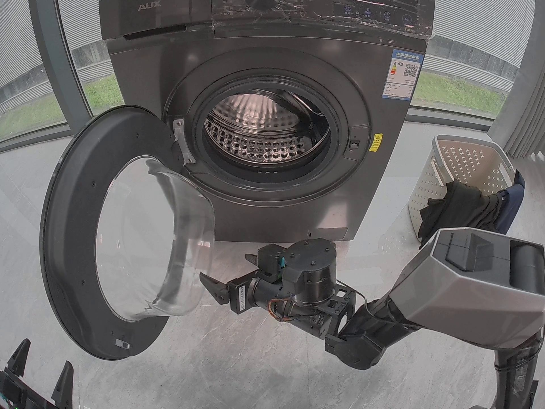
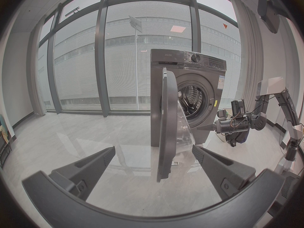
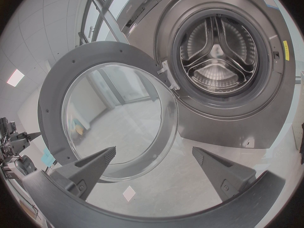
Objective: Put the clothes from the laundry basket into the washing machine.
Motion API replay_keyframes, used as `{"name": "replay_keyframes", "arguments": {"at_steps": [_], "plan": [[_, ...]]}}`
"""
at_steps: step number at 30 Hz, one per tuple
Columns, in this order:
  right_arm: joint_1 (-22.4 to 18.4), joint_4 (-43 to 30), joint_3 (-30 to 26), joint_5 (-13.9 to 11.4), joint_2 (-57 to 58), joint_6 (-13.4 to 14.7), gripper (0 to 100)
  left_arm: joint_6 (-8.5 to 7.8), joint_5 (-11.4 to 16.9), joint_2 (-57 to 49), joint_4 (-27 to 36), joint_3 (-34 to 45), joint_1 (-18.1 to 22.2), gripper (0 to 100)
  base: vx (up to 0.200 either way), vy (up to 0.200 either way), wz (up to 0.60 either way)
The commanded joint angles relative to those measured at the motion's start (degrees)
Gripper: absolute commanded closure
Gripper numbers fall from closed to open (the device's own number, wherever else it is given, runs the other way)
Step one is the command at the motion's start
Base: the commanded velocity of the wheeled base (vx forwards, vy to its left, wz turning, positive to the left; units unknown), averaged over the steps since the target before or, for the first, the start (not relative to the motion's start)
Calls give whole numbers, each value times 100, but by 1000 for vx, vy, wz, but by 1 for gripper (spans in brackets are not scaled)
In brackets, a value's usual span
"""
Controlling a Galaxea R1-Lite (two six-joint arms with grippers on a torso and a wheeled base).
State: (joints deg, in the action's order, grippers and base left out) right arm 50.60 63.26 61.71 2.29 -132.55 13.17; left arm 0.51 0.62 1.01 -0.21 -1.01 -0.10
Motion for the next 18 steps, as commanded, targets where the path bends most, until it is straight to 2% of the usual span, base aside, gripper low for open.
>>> {"name": "replay_keyframes", "arguments": {"at_steps": [1, 6, 10, 14, 18], "plan": [[-59, -376, 447, -9, -122, 2, 0, 2, -1, -101, 3, 101, 1, 0, 0, 0, 0], [29, -578, 966, 8, -482, 11, 0, 2, -1, -101, -6, 101, 1, 0, 0, 0, 0], [152, -718, 1335, 149, -808, 11, 0, 2, -1, -101, -6, 101, 1, 0, 0, 0, 0], [178, -701, 1607, 184, -975, 19, 0, 2, -1, -101, -6, 101, 1, 0, 0, 0, 0], [283, -657, 2047, 377, -1071, 230, 0, 2, -1, -101, -6, 101, 1, 0, 0, 0, 0]]}}
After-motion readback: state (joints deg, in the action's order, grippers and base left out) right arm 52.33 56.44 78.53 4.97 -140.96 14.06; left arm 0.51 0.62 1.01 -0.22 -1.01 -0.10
